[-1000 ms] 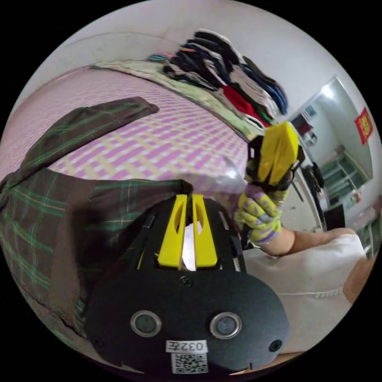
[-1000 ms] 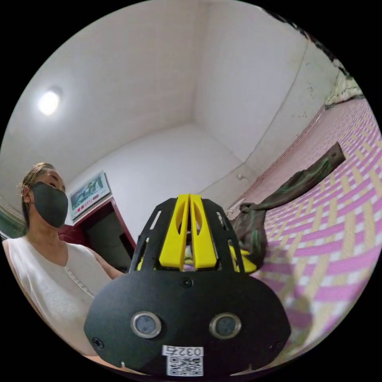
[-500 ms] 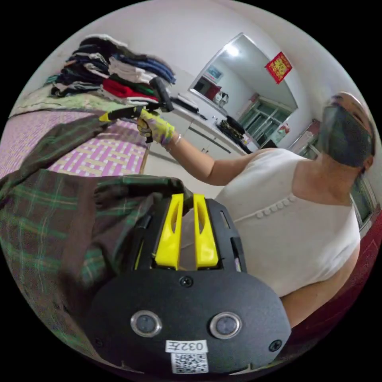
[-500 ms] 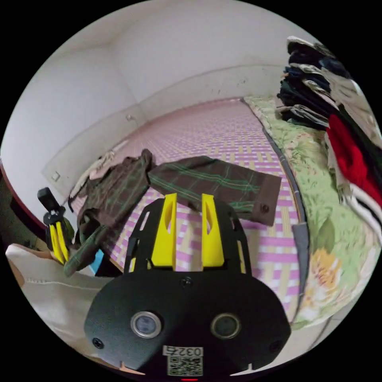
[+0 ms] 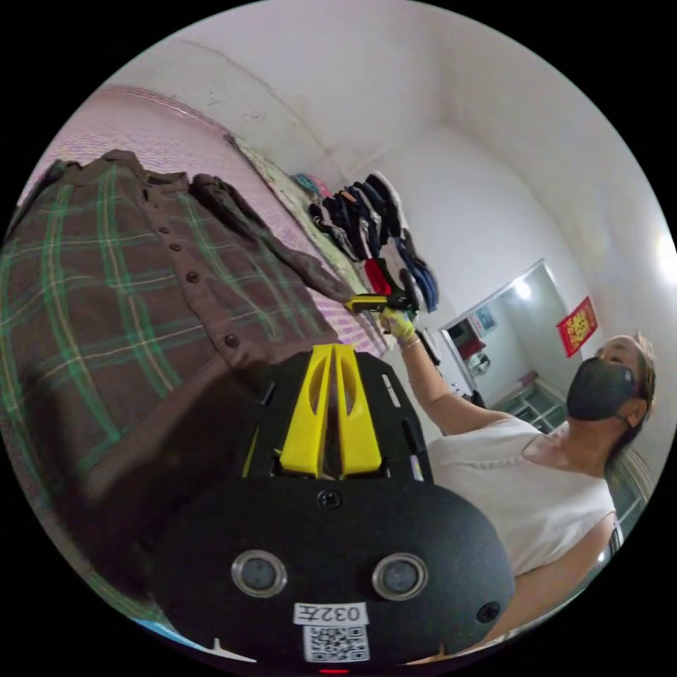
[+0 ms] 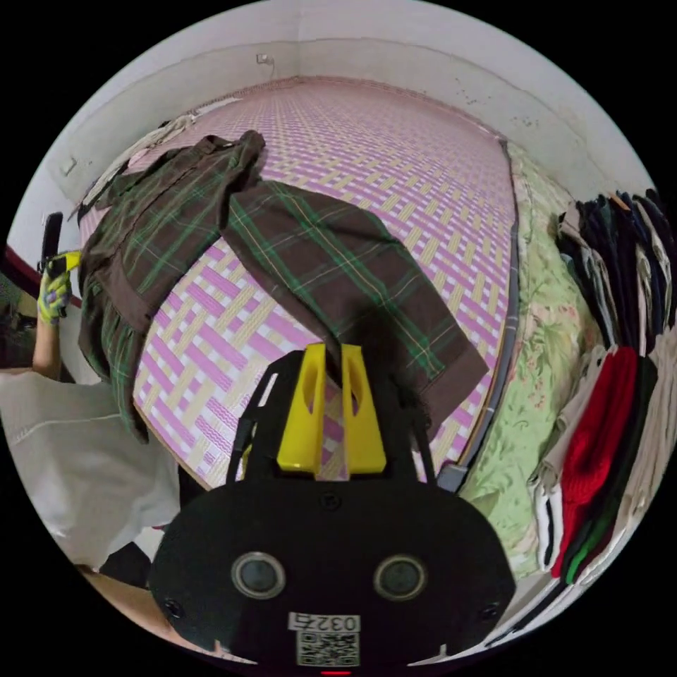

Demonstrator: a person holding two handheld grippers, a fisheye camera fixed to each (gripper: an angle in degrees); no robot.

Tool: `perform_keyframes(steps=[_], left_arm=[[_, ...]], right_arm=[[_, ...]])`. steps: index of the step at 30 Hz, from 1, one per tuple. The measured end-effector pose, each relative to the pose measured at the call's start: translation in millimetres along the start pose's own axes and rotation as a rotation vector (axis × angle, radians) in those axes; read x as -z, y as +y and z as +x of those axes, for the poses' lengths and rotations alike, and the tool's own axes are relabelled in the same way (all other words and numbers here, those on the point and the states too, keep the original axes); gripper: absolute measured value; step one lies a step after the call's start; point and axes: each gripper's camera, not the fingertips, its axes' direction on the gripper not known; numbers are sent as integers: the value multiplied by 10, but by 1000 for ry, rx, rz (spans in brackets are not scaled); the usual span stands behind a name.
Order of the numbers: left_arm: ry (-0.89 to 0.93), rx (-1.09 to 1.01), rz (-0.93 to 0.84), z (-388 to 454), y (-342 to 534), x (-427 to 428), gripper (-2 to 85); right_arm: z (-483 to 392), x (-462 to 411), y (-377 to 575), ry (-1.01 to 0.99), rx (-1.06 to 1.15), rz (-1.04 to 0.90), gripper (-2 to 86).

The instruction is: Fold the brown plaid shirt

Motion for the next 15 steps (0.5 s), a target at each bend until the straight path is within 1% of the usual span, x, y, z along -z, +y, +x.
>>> perform_keyframes(steps=[1,2,3,4,6,7,8,9,11,12,15], left_arm=[[-9,-4,3,27,8,-30,-4],[-44,-25,-4,111,18,-107,6],[-87,-59,-17,225,28,-197,22],[-112,-77,-20,289,35,-245,33],[-227,-160,-51,579,80,-483,69],[-254,-187,-53,660,103,-545,74],[-298,-253,-46,834,174,-661,83],[-337,-318,-28,1008,269,-767,90],[-397,-411,21,1252,448,-896,101],[-434,-480,48,1398,584,-971,109],[-495,-589,100,1627,901,-1094,128]], right_arm=[[69,35,-5,-33,-24,-6,1],[208,152,6,-136,-70,13,-3],[348,329,54,-296,-107,82,-6],[414,429,89,-398,-115,130,-7],[635,738,225,-851,-111,313,-8],[673,784,249,-960,-106,350,-9],[710,839,273,-1147,-95,397,-9],[687,887,270,-1269,-71,419,-9],[577,973,245,-1338,-33,423,-10],[493,1043,226,-1337,-21,422,-10],[307,1214,163,-1348,26,428,-10]])
